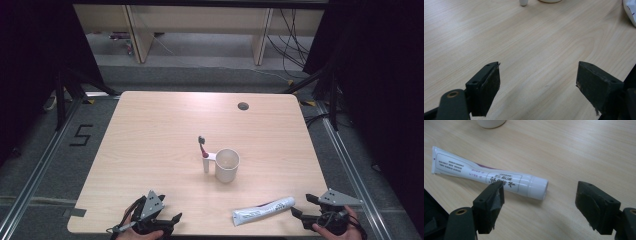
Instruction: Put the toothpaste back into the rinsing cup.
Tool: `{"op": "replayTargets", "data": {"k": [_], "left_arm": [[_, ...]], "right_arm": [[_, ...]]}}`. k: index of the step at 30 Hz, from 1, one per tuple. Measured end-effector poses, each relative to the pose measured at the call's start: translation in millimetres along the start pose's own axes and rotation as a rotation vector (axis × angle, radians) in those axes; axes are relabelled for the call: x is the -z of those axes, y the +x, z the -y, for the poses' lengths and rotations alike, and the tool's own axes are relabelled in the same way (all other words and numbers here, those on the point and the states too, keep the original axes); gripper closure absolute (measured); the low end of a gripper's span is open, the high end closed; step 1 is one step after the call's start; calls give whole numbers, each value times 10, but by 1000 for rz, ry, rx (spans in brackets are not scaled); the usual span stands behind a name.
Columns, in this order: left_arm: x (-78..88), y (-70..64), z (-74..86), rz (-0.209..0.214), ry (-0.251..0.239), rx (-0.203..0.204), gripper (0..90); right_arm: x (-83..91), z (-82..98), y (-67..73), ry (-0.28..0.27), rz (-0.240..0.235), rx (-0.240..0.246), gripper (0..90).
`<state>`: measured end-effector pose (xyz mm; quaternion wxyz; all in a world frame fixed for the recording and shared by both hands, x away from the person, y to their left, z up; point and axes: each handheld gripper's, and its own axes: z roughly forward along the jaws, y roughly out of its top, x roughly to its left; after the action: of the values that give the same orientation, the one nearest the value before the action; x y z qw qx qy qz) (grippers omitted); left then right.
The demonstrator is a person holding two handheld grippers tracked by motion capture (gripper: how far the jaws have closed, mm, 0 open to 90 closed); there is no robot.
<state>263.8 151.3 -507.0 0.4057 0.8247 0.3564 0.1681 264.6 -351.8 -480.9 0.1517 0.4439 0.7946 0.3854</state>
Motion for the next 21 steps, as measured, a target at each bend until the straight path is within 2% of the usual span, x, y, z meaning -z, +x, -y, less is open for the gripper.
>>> {"op": "replayTargets", "data": {"k": [2,3,4,5,7,8,11,12,13,14,17,18,21], "left_arm": [[3,-3,1,-1,1,4,191],[6,-3,2,-2,3,5,191],[6,-3,5,-1,3,7,191],[7,-2,6,-1,6,1,191],[7,-3,5,-1,7,-3,191],[7,-6,6,-2,11,-3,191],[-1,-5,22,-3,20,-5,191],[-13,0,27,2,13,-6,191],[-12,-1,26,-4,17,-5,191],[-13,-2,24,-3,15,-7,191],[-10,0,24,0,17,-9,191],[-11,-1,26,-4,18,-3,191],[-13,2,32,-7,18,-3,191]], "right_arm": [[2,-4,-3,-5,2,9,242],[13,-16,-17,-5,14,39,242],[15,-24,5,0,3,24,243],[14,-35,6,-3,1,44,243],[17,-51,54,15,-13,45,246],[14,-78,63,20,-15,108,247],[11,-107,111,37,-22,120,253],[11,-145,154,51,-11,172,254],[11,-145,154,51,-11,172,254],[-1,-185,182,61,-10,236,258],[-14,-210,223,82,-23,261,272],[-30,-225,226,83,-30,294,280],[-62,-278,281,122,-39,327,299]]}}
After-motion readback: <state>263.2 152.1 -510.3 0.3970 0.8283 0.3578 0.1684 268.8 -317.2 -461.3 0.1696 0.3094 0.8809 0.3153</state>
